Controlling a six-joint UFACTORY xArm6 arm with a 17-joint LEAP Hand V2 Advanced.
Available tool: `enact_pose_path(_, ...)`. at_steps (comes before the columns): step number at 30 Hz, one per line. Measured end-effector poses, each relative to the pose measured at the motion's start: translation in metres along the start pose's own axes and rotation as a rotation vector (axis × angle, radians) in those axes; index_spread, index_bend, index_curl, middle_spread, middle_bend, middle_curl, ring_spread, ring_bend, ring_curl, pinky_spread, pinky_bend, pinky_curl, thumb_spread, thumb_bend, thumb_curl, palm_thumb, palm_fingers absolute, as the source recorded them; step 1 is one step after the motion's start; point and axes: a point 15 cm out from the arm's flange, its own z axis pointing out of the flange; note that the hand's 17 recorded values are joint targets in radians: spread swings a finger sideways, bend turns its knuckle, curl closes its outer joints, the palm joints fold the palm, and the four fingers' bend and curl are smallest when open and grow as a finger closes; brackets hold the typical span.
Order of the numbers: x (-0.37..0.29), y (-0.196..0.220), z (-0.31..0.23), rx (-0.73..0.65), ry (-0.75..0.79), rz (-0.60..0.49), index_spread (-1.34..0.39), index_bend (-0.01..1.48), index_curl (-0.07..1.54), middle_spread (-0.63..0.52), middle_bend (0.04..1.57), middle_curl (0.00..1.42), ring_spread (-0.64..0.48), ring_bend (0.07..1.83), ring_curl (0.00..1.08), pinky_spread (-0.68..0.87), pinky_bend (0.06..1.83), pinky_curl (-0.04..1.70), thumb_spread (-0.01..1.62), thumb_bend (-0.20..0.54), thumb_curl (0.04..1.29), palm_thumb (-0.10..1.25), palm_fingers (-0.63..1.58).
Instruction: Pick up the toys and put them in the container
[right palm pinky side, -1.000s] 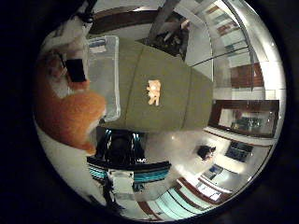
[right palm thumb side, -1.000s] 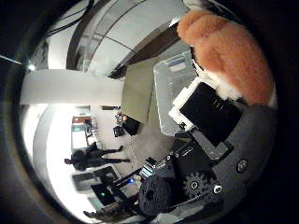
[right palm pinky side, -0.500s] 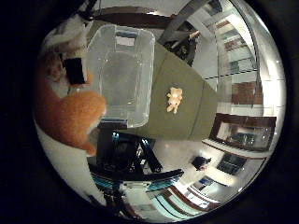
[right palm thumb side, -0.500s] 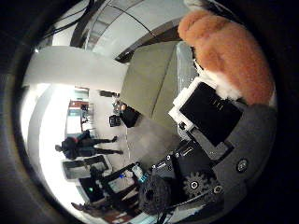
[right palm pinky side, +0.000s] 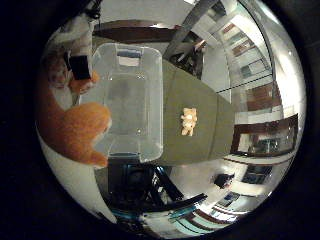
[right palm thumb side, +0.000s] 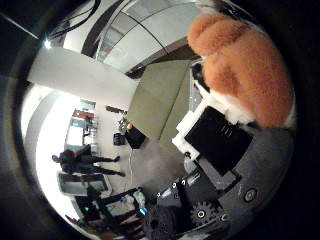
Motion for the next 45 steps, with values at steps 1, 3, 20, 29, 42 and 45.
enact_pose_path(1, 0.001, -0.003, -0.001, 0.014, 0.002, -0.009, -0.46, 0.4, 0.98, -0.29, 0.83, 0.95, -0.32, 1.13, 0.77, -0.36, 1.29, 0.76, 0.93, -0.029, 0.59, 0.86, 0.59)
enact_pose_path(3, 0.003, -0.007, -0.001, 0.029, 0.006, -0.018, -0.47, 0.35, 0.93, -0.3, 0.75, 0.9, -0.31, 1.07, 0.74, -0.38, 1.19, 0.74, 0.97, -0.03, 0.56, 0.84, 0.39)
enact_pose_path(20, 0.009, -0.003, 0.017, 0.014, 0.012, -0.084, -0.42, 0.2, 0.44, -0.05, 0.22, 0.41, 0.08, 0.4, 0.34, 0.26, 0.51, 0.36, 1.06, -0.026, 0.38, 0.69, 0.09)
enact_pose_path(29, 0.031, -0.004, 0.01, 0.017, 0.026, -0.076, -0.41, 0.18, 0.36, -0.04, 0.18, 0.35, 0.1, 0.33, 0.28, 0.28, 0.47, 0.28, 1.07, -0.025, 0.37, 0.65, 0.15)
enact_pose_path(42, 0.154, 0.027, -0.023, -0.025, 0.086, 0.038, -0.39, 0.18, 0.33, -0.01, 0.19, 0.32, 0.14, 0.3, 0.26, 0.29, 0.48, 0.2, 1.07, -0.025, 0.34, 0.6, 0.18)
enact_pose_path(45, 0.192, 0.041, -0.03, -0.032, 0.107, 0.078, -0.39, 0.18, 0.33, -0.01, 0.19, 0.31, 0.15, 0.29, 0.25, 0.29, 0.49, 0.19, 1.07, -0.024, 0.34, 0.6, 0.18)
